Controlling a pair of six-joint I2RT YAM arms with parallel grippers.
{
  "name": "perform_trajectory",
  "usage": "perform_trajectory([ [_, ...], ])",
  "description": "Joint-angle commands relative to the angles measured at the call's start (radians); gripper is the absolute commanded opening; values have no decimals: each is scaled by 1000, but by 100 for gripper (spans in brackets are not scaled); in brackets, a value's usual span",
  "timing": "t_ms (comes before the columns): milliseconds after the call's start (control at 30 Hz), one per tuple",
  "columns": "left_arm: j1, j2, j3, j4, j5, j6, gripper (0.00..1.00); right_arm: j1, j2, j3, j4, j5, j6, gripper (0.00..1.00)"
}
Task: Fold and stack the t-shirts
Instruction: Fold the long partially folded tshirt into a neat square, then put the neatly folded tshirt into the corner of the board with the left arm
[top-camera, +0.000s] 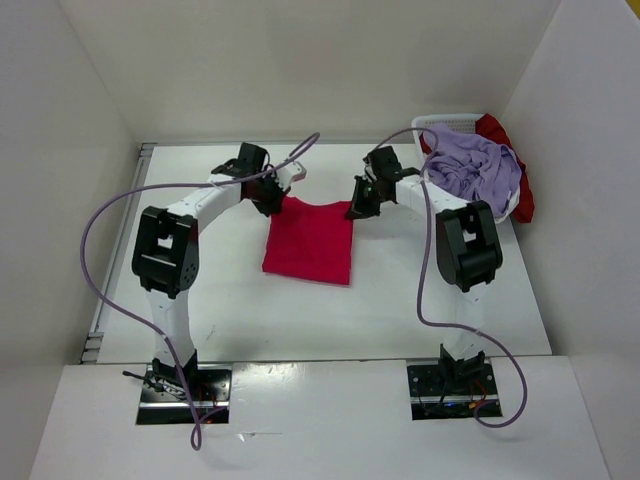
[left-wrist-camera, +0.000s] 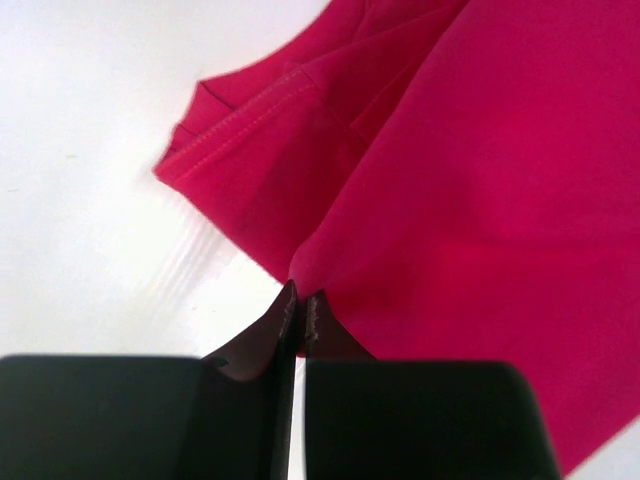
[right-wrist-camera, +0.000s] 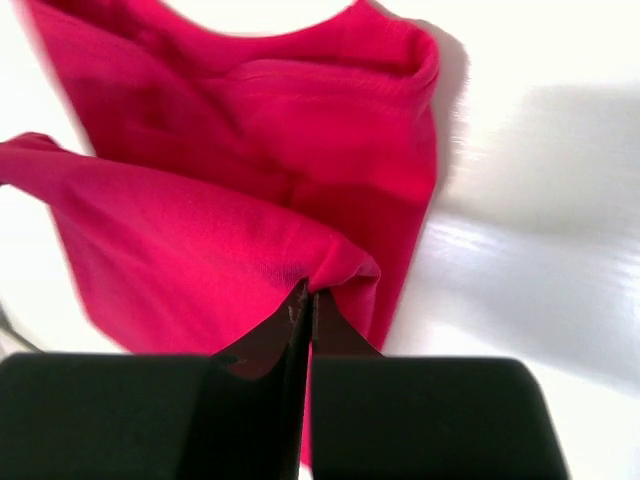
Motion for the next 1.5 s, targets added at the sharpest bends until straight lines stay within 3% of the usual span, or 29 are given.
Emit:
perform_trajectory([
  [0, 48, -98, 67, -4, 76, -28, 0, 7, -138, 63, 26, 32, 19, 0],
  [133, 48, -70, 100, -4, 76, -28, 2, -2, -41, 152, -10, 23, 10, 0],
  [367, 57, 48, 147, 25, 30, -48, 14, -21, 133, 305, -20, 14, 19, 0],
  [433, 68, 91, 178, 34, -1, -57, 18, -21, 206, 385, -20, -12, 10, 12],
  [467, 68, 118, 189, 34, -14, -83, 22, -21, 231, 447, -20, -23, 10, 28],
  [533, 77, 145, 228, 45, -66, -104, 39, -21, 295, 518, -49, 9, 1, 33],
  [633, 98, 192, 287, 45, -154, -155, 46, -21, 319, 638, -93, 102, -10, 36],
  [700, 98, 206, 345, 45, -194, -188, 58, -21, 331, 707, -133, 152, -10, 36],
  [733, 118, 215, 380, 45, -285, -198, 68, -21, 255, 694, -142, 257, -49, 27],
  [933, 118, 157, 357, 45, -277, -216, 70, 13, 152, 533, -98, 268, -73, 11],
  [1067, 127, 73, 325, -2, -190, -226, 70, 22, 63, 343, -31, 241, -63, 11],
  [1133, 128, 25, 232, -22, -3, -209, 72, 22, 26, 287, -20, 232, -54, 13],
  [1167, 128, -7, 198, -38, 48, -209, 74, 22, -9, 240, -6, 232, -54, 19],
  [1233, 128, -7, 154, -81, 141, -235, 78, 22, -37, 201, 3, 221, -54, 23],
  [1467, 175, 115, 78, -145, 316, -347, 78, 22, -151, 65, 3, 221, -63, 29],
])
